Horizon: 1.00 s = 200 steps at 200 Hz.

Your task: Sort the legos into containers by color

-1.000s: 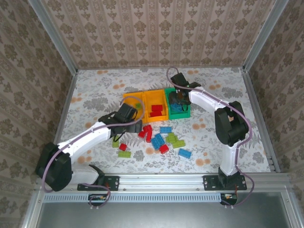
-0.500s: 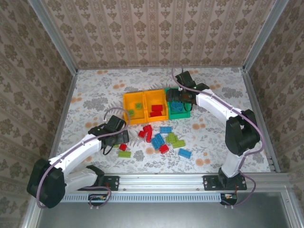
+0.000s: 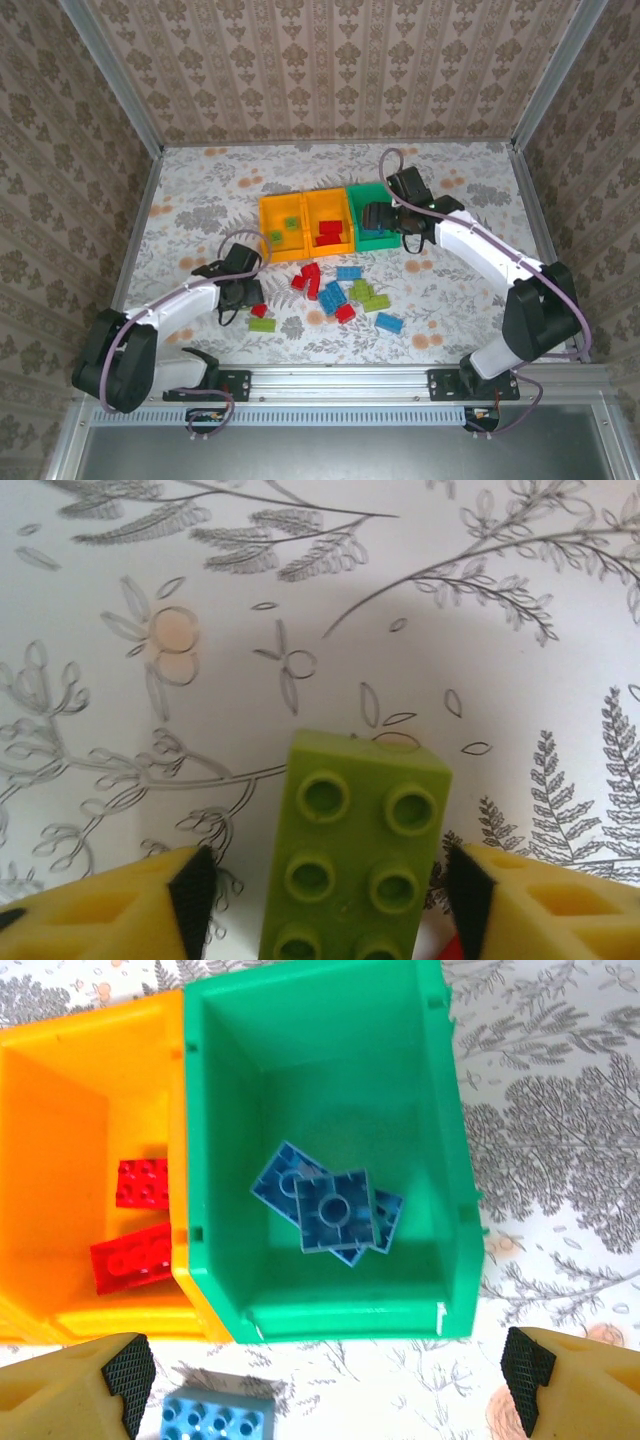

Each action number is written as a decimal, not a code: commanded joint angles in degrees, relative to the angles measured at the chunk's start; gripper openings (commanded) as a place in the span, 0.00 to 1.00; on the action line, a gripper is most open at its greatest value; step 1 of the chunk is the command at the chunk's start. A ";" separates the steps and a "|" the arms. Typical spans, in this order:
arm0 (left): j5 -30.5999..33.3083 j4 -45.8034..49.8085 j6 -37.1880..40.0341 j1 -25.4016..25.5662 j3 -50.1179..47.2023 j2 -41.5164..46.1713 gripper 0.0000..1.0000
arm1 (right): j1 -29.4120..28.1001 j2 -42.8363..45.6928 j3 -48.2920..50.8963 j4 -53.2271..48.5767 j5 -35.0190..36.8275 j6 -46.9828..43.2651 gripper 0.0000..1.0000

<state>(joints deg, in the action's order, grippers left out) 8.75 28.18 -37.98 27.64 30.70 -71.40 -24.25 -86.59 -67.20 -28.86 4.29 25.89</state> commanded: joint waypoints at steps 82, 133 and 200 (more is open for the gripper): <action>-1.32 -1.65 2.15 -0.39 2.91 1.55 0.25 | 0.06 12.88 16.75 2.37 -0.52 4.14 0.88; 0.68 2.13 6.43 0.41 13.53 7.00 0.24 | 0.00 10.32 19.26 10.03 -8.20 8.58 0.67; -4.28 -2.18 12.70 0.66 27.80 -7.93 0.26 | -2.93 14.40 24.40 3.71 -9.16 2.39 0.72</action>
<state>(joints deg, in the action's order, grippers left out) 7.33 27.31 -29.12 28.10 54.35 -73.58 -25.45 -74.83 -44.66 -20.29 -3.90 31.55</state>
